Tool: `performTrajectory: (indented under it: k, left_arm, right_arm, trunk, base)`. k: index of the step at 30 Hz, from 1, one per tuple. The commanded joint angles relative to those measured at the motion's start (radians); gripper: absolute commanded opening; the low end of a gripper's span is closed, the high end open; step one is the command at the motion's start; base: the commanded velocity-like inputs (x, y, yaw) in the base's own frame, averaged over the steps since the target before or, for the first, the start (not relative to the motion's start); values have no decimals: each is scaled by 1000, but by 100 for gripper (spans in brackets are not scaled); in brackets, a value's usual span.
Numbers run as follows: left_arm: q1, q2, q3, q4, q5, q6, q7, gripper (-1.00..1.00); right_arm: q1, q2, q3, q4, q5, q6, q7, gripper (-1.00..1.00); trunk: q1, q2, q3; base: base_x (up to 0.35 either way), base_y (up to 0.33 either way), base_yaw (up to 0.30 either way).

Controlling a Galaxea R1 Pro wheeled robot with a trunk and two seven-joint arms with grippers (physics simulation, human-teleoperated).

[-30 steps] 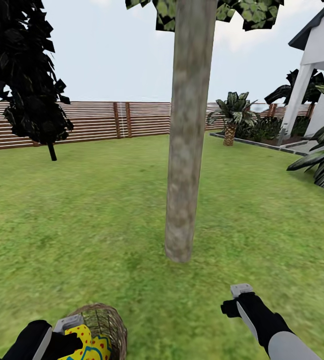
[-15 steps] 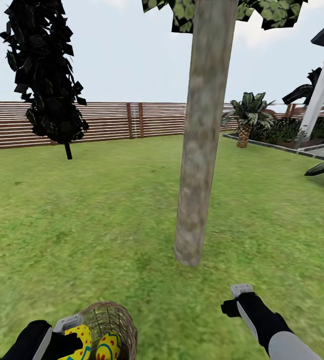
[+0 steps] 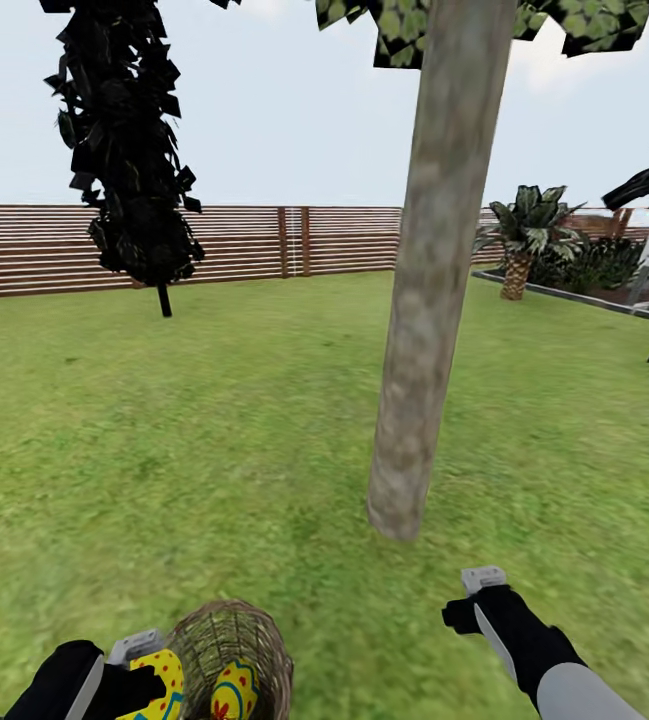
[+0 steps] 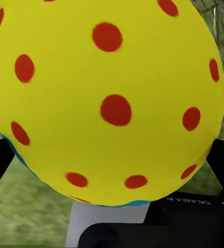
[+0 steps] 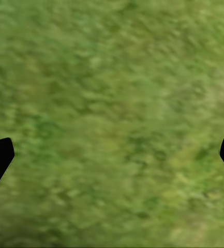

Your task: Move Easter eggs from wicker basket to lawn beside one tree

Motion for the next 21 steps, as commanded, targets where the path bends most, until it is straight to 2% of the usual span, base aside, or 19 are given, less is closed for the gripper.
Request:
performTrajectory:
  k: [1,3,4,6,9,10,11,14,19,20,21]
  left_arm:
    - [-1,1,4,-1,3,5,-2,-100]
    - [-1,3,18,-5,6,-78,-2,-100]
    - [-1,3,120,-8,9,-149,-3,-100]
    - [0,5,156,-29,11,-157,-7,-100]
    - [-1,7,174,-145,12,-164,-7,-100]
    - [-1,3,202,-192,12,-174,-6,-100]
    - [0,0,215,-224,13,-186,-7,-100]
    - [1,-15,230,-300,15,-223,-9,-100]
    - [1,-22,233,-336,15,-234,-9,-100]
    - [1,-21,233,-327,7,-432,-1,-100]
    - [1,-21,234,-324,6,-463,0,-100]
  right_arm:
    - [0,-1,5,-2,6,7,0,100]
    - [0,-1,5,-2,6,7,0,100]
    - [0,-2,5,-2,6,7,0,100]
    - [0,-1,6,-2,6,7,0,100]
    - [0,8,6,-2,6,7,0,100]
    - [0,13,6,-2,6,7,0,100]
    - [1,15,6,-2,6,7,0,100]
    - [0,15,5,-2,6,7,1,100]
    - [0,15,5,-2,6,7,4,100]
    - [0,16,5,-2,6,7,5,100]
    - [1,16,6,-2,6,7,5,100]
  trunk:
    - [-4,7,2]
    - [-12,21,8]
    - [-15,28,12]
    - [-23,42,18]
    - [-35,63,27]
    - [-38,70,30]
    - [-42,77,33]
    - [-54,98,43]
    - [-73,133,59]
    - [-77,140,62]
    - [-81,147,65]
  base:
    - [0,0,290]
    - [0,0,291]
    - [0,0,291]
    - [0,0,291]
    - [0,0,291]
    - [0,0,291]
    - [0,0,291]
    - [0,0,291]
    - [0,0,291]
    - [0,0,291]
    - [0,0,291]
